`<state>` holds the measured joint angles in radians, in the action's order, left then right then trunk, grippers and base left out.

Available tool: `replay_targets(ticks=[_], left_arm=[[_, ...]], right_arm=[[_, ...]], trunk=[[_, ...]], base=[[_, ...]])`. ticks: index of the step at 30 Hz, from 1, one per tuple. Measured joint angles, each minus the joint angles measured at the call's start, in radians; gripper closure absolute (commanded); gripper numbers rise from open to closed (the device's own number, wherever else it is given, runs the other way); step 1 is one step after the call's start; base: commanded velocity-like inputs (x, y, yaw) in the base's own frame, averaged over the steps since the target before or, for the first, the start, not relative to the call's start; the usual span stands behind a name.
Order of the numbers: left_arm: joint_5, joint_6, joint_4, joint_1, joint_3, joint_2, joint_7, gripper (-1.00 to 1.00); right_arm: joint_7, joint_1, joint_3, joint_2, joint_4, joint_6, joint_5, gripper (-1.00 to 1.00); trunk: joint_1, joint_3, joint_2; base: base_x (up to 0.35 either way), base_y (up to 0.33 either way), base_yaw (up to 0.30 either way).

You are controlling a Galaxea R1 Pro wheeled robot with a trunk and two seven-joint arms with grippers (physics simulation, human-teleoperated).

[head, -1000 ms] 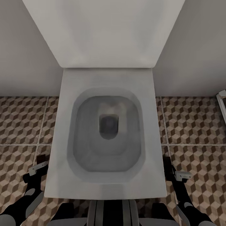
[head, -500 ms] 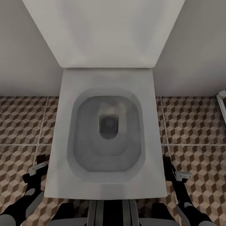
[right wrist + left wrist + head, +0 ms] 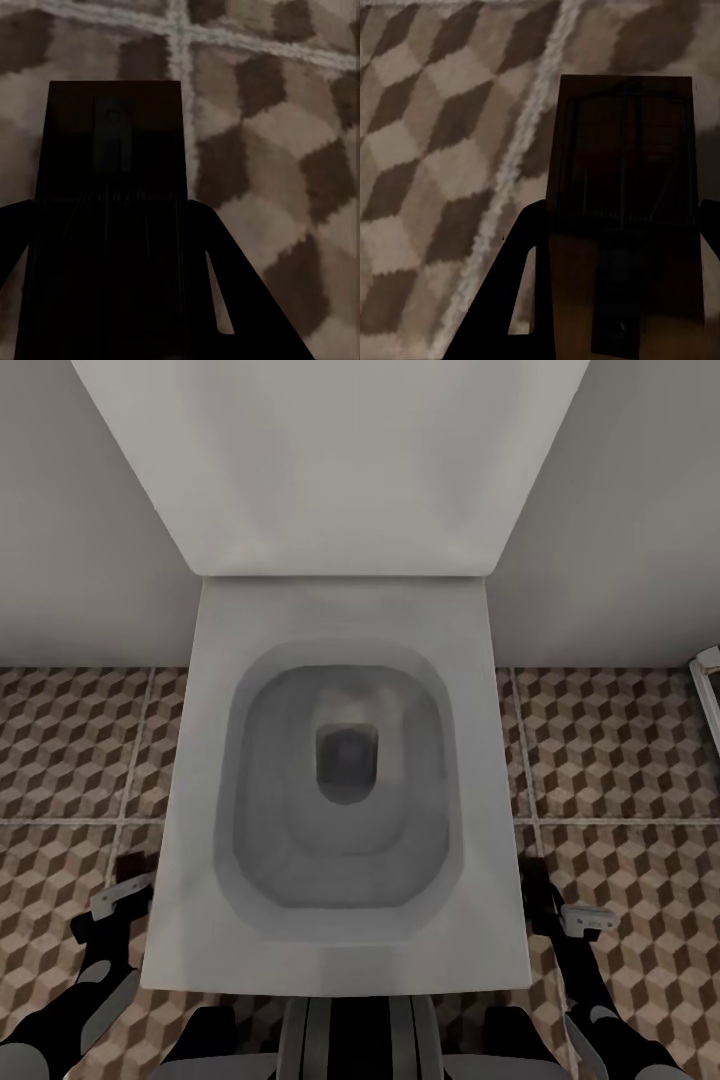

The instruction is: Take the four mousetraps from the cabinet in the bathroom and place them on the bathroom floor. Make sure all four end up on the same floor surface, and ensure that at least two of them are either under or directly next to the same bathroom sink.

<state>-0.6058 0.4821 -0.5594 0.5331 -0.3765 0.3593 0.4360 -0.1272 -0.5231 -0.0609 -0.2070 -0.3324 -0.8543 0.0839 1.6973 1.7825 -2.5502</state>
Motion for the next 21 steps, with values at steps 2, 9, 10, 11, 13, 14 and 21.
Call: replay_targets(ticks=[2, 9, 10, 11, 13, 14, 21], left_arm=[[0.000, 0.001, 0.000, 0.000, 0.000, 0.002, 0.009, 1.00], [0.001, 0.035, 0.001, 0.000, 0.000, 0.002, 0.021, 1.00], [0.001, 0.039, 0.001, 0.000, 0.000, 0.003, 0.022, 1.00], [0.001, 0.041, 0.002, 0.000, 0.000, 0.002, 0.022, 1.00], [0.001, 0.043, 0.002, 0.000, 0.000, 0.002, 0.023, 1.00], [0.001, 0.044, 0.003, 0.000, 0.000, 0.002, 0.023, 1.00], [0.001, 0.044, 0.003, 0.000, 0.000, -0.001, 0.023, 1.00]], right_arm=[[-0.001, 0.000, 0.000, 0.000, 0.001, -0.002, 0.000, 1.00], [-0.002, 0.000, 0.000, 0.000, 0.002, -0.003, 0.001, 1.00], [-0.002, 0.000, 0.000, -0.001, 0.002, -0.003, 0.001, 1.00], [-0.003, 0.000, 0.000, -0.001, 0.002, -0.003, 0.001, 1.00], [-0.003, 0.000, 0.000, -0.001, 0.002, -0.003, 0.001, 1.00], [-0.003, 0.000, 0.000, -0.001, 0.002, -0.003, 0.001, 1.00], [-0.003, 0.000, 0.000, -0.001, 0.002, -0.003, 0.001, 1.00]], trunk=[[0.000, 0.000, 0.000], [0.000, 0.000, 0.000], [0.000, 0.000, 0.000], [0.000, 0.000, 0.000], [0.000, 0.000, 0.000], [0.000, 0.000, 0.000], [0.000, 0.000, 0.000]], base=[[0.000, 0.000, 0.000], [0.000, 0.000, 0.000], [0.000, 0.000, 0.000], [0.000, 0.000, 0.000], [0.000, 0.000, 0.000], [0.000, 0.000, 0.000], [0.000, 0.000, 0.000]])
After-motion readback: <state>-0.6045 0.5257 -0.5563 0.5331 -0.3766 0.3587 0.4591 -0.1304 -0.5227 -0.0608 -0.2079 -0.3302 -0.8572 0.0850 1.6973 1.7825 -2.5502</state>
